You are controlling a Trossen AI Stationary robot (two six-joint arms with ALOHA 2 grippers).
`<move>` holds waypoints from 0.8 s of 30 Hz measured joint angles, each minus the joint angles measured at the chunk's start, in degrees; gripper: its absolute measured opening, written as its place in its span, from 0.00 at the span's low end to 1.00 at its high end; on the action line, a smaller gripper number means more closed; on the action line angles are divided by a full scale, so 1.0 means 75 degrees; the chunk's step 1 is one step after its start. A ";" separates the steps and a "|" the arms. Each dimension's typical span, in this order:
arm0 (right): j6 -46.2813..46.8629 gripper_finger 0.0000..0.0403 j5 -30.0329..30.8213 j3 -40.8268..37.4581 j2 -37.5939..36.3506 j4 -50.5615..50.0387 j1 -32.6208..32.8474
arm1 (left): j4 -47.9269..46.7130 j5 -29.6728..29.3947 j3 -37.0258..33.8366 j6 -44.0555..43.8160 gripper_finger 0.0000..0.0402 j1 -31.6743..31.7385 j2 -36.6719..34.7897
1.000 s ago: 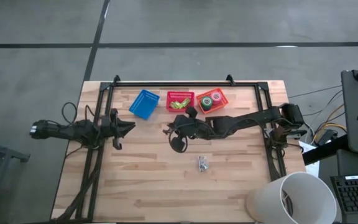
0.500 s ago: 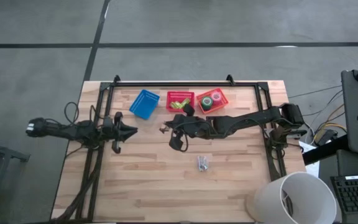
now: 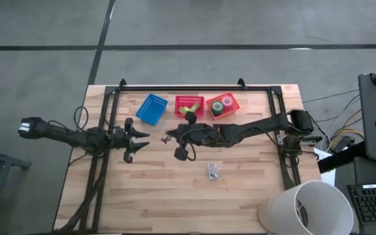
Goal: Pick and place Stapler, Stapler remover, tape
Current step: Put the black staple remover into the blue bin
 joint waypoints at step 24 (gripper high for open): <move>-0.0163 0.02 -0.0028 0.0000 0.0031 0.0398 -0.0033 | 0.1015 -0.0013 0.1084 0.0860 0.39 0.0000 0.2211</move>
